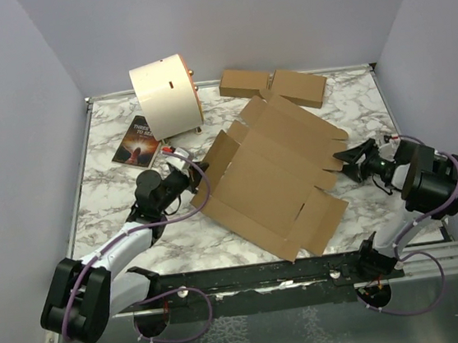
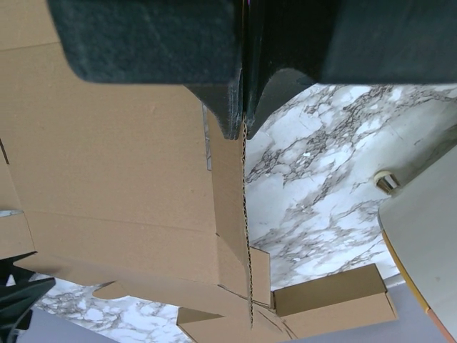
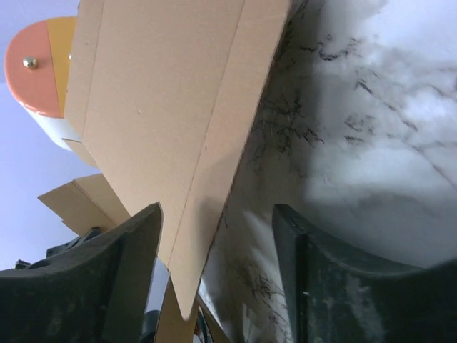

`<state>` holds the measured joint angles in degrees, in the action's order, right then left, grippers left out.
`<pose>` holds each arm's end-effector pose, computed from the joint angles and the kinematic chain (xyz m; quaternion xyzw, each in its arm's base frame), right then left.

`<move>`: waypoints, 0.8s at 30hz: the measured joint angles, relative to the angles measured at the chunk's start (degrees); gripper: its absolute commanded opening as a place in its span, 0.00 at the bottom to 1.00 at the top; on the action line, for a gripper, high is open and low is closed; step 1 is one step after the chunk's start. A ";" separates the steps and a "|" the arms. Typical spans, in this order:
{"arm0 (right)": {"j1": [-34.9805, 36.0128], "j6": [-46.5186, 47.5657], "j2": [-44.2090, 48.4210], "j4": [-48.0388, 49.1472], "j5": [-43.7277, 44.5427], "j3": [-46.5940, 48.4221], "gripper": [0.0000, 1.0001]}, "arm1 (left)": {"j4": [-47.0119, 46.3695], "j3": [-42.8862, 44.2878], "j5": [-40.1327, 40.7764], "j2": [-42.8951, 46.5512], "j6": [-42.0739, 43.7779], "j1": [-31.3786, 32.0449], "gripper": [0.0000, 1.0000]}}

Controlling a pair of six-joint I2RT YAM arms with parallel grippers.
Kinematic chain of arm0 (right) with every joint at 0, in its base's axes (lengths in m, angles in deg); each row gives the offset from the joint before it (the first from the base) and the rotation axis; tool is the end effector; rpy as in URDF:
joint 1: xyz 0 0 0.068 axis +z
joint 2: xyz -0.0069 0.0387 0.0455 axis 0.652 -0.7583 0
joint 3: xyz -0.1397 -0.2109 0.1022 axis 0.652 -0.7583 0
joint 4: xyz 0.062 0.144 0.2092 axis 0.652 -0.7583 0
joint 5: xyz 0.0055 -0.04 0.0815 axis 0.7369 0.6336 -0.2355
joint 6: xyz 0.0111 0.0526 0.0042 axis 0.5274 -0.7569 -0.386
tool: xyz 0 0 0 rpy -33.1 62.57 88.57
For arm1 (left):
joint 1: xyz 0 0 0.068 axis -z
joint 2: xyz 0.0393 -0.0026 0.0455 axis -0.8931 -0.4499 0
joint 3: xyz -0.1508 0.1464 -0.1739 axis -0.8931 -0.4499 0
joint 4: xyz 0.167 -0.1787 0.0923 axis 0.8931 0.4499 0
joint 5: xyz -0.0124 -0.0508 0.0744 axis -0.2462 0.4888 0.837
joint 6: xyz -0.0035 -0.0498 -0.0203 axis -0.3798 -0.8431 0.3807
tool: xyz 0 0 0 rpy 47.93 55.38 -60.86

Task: Fold the paper box

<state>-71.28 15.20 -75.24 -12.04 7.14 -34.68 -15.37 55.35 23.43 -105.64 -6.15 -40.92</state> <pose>0.2479 -0.1111 0.1054 0.3392 0.7526 0.4947 0.2716 0.2112 -0.1015 0.2268 0.2453 0.6737 -0.2930 0.6326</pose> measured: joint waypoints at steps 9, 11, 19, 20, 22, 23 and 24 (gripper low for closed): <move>2.51 -5.55 -7.10 5.88 -2.75 3.78 0.20 | 0.33 0.22 -0.07 -0.02 -0.70 1.57 0.00; 2.51 -6.99 -7.08 7.32 -3.48 3.74 0.13 | 0.28 0.28 -0.04 -0.17 -1.18 1.68 0.00; 2.34 -11.21 -4.09 14.19 -6.97 3.74 0.01 | 2.36 2.95 2.84 -2.73 -4.44 1.79 0.38; 2.27 -11.82 -3.34 15.26 -7.54 3.74 0.01 | 2.78 3.37 3.50 -2.75 -5.18 1.79 0.49; 1.99 -12.87 -1.53 17.33 -8.50 3.74 0.01 | 3.63 4.04 4.90 -2.67 -6.38 1.77 0.63; 1.86 -13.20 -0.61 18.23 -8.87 3.74 0.01 | 4.52 4.28 5.88 -2.43 -7.65 1.77 0.69; 1.68 -13.49 0.37 19.17 -9.29 3.74 0.01 | 5.31 4.37 6.78 -2.12 -8.50 1.77 0.74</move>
<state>-69.60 1.71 -74.87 7.13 -2.15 -30.94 -10.06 59.72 30.20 -107.76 -14.65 -39.15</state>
